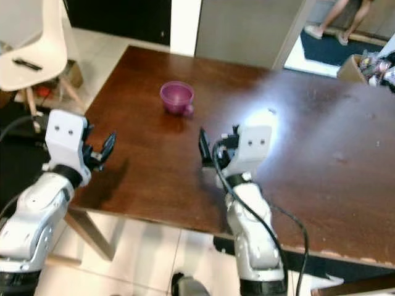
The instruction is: Setting the table
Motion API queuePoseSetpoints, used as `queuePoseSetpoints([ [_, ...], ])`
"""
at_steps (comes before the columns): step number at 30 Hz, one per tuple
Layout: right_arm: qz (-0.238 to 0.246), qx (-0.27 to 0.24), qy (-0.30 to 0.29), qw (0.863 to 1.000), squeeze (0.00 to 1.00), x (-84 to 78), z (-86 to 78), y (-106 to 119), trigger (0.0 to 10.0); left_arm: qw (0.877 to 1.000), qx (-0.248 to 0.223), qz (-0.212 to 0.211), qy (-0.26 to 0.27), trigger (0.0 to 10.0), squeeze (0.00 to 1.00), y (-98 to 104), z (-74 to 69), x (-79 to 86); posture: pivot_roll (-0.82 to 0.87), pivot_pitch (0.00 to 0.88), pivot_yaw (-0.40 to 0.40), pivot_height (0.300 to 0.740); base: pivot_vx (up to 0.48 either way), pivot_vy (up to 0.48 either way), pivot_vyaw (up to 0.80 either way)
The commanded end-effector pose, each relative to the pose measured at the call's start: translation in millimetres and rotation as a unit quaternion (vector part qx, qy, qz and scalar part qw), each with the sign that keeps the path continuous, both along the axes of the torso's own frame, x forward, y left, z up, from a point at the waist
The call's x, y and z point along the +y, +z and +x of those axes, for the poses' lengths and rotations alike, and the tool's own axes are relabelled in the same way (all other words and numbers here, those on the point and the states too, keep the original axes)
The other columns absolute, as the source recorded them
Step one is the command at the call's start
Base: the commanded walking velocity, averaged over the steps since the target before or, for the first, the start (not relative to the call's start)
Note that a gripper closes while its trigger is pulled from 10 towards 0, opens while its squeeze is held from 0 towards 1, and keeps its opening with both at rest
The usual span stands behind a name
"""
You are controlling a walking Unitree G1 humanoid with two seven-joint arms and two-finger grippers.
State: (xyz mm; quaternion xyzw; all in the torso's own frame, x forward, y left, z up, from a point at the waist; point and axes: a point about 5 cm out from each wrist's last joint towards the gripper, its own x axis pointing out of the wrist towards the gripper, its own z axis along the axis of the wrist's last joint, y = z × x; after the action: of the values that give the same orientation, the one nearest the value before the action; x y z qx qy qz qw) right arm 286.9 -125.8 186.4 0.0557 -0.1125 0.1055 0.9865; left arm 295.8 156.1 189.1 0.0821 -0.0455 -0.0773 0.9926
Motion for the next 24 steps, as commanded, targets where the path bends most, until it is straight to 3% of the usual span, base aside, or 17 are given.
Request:
queuePoseSetpoints([
  [1, -0.001, 0.005, -0.004, 1.0, 0.0, -3.4, 0.3, -2.2, 10.0, 1.0, 0.006, 0.003, 0.002, 10.0, 0.0, -4.5, -1.2, -1.2, -0.07, 0.028, 0.024, 0.74, -0.364, 0.0, 0.0],
  [24, 0.019, 0.003, 0.011, 1.0, 0.0, -0.1, 0.3, -1.2, 10.0, 1.0, 0.007, -0.004, 0.008, 10.0, 0.0, -6.7, 2.7, -1.3, -0.1, 0.023, 0.025, 0.74, -0.363, 0.0, 0.0],
])
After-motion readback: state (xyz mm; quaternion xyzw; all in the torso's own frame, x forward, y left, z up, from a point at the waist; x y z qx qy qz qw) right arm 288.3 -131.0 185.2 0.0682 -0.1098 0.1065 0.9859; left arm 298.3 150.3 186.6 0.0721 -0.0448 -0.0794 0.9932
